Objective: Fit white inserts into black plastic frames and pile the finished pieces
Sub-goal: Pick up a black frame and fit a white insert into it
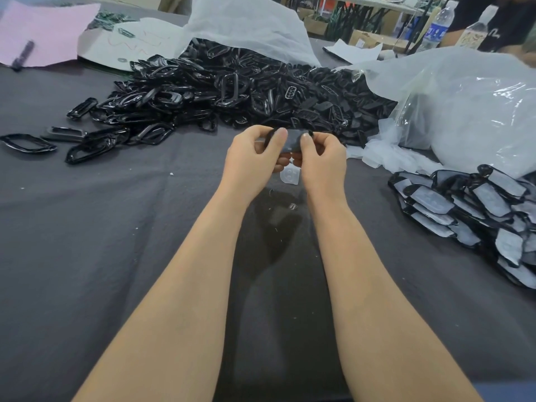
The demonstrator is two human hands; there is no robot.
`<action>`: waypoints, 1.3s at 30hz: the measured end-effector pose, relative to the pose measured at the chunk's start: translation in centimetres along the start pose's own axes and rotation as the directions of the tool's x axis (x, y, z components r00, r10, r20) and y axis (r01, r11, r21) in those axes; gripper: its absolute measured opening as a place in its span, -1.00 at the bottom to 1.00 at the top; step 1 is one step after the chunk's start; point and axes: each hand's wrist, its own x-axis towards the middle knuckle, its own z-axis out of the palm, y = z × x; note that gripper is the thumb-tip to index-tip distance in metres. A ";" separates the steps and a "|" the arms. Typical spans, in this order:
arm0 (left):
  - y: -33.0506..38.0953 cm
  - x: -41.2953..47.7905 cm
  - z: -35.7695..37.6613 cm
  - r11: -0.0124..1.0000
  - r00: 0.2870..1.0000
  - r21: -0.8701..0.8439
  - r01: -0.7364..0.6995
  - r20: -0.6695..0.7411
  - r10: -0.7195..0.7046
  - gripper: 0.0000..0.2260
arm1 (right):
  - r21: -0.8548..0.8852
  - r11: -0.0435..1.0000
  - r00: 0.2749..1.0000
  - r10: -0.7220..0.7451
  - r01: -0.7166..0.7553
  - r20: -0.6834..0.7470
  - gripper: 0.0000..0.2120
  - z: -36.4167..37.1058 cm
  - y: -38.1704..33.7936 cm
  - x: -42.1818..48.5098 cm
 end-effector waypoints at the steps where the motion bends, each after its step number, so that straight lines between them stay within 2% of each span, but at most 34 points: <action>1: -0.1 0.0 0.0 0.999 1.000 0.036 -0.011 0.000 0.011 -0.87 | -0.011 1.000 1.000 -0.009 0.009 -0.001 -0.88 0.0 0.0 0.0; 4: -0.4 0.2 -0.2 0.993 0.999 0.112 -0.020 -0.028 0.023 -0.93 | -0.004 0.999 0.998 -0.035 0.035 0.050 -0.83 -0.2 0.0 -0.1; 7: -0.4 0.3 -0.3 0.994 0.998 0.105 0.003 -0.068 0.004 -0.83 | -0.010 0.998 0.992 -0.055 0.056 0.116 -0.91 -0.3 0.1 -0.2; 17: -0.6 0.4 -0.2 0.982 0.994 0.189 -0.023 -0.096 0.042 -0.96 | 0.026 0.999 0.991 -0.041 0.038 0.126 -0.94 0.0 0.0 -0.5; 21: -0.6 0.4 -0.3 0.990 0.995 0.141 -0.002 -0.103 0.017 -0.92 | 0.011 0.999 0.981 -0.046 0.045 0.186 -0.88 0.0 0.1 -0.6; 24: -0.6 0.3 -0.3 0.991 0.996 0.131 -0.016 -0.089 0.028 -0.93 | -0.017 0.998 0.984 -0.063 0.067 0.169 -0.88 -0.1 0.1 -0.5; 28: -0.5 0.1 -0.2 0.991 0.998 0.130 -0.015 -0.065 0.024 -0.83 | -0.023 0.996 0.987 -0.079 0.082 0.139 -0.88 -0.1 0.1 -0.5; 35: -0.8 0.4 -0.3 0.996 0.996 0.083 0.015 -0.085 -0.008 -0.84 | -0.030 0.994 0.977 -0.099 0.107 0.187 -0.81 0.1 0.3 -0.6; 39: -0.9 0.4 0.1 0.998 0.999 0.063 0.031 -0.046 -0.028 -0.76 | -0.007 0.999 0.987 -0.047 0.049 0.151 -0.81 0.0 0.4 -0.4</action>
